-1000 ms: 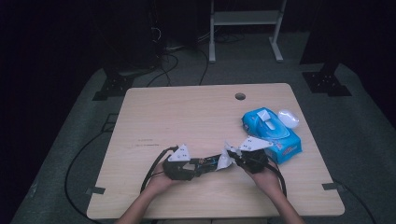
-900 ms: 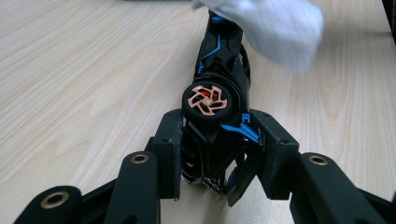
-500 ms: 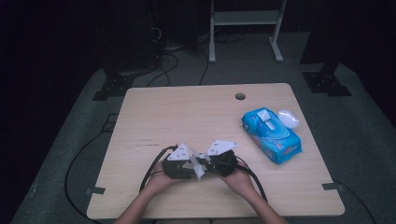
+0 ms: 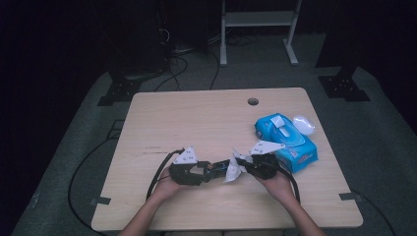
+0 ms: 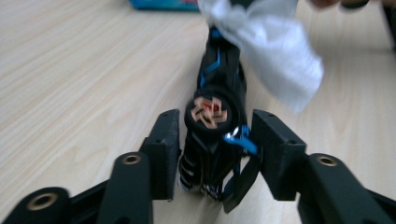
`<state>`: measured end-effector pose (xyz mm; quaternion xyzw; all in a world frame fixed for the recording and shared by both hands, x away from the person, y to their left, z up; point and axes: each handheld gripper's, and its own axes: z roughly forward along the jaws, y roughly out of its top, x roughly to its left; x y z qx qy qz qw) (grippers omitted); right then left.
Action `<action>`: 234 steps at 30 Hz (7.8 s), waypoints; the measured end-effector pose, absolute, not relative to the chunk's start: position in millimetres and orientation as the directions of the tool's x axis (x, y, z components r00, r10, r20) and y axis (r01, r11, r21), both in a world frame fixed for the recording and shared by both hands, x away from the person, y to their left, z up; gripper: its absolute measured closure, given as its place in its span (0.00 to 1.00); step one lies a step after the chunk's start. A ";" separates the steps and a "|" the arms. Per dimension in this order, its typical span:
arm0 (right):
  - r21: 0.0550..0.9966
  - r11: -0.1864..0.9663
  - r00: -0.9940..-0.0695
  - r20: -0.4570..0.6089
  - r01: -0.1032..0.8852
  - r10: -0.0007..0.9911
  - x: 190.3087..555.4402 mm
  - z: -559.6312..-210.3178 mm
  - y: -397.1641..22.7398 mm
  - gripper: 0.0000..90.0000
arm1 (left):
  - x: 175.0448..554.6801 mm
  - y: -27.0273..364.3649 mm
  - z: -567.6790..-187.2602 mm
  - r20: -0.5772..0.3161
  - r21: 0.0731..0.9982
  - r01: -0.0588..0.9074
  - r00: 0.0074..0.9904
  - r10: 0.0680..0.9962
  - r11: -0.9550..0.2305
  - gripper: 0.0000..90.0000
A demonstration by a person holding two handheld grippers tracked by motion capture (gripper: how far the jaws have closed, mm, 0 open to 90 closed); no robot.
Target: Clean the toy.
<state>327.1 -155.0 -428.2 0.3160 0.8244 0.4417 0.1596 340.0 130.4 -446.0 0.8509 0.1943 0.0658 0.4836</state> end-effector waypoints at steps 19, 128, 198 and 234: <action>0.831 0.416 -0.757 0.010 0.370 0.653 318.0 -430.8 -159.9 0.91 | 357.4 141.8 -449.5 -0.457 0.759 0.591 0.783 0.423 -0.273 0.40; 0.817 0.500 -0.795 -0.088 0.287 0.601 297.3 -430.3 -132.6 0.61 | 318.9 106.9 -472.8 0.046 0.748 0.199 0.936 0.348 -0.634 0.27; 0.754 0.478 -0.691 -0.045 0.451 0.722 323.1 -455.0 -171.2 0.90 | 323.8 105.5 -472.9 0.038 0.764 0.204 0.933 0.358 -0.612 0.27; 0.776 0.450 -0.715 0.001 0.442 0.700 328.7 -456.3 -162.8 0.90 | 321.5 107.3 -471.5 0.054 0.763 0.181 0.939 0.341 -0.621 0.27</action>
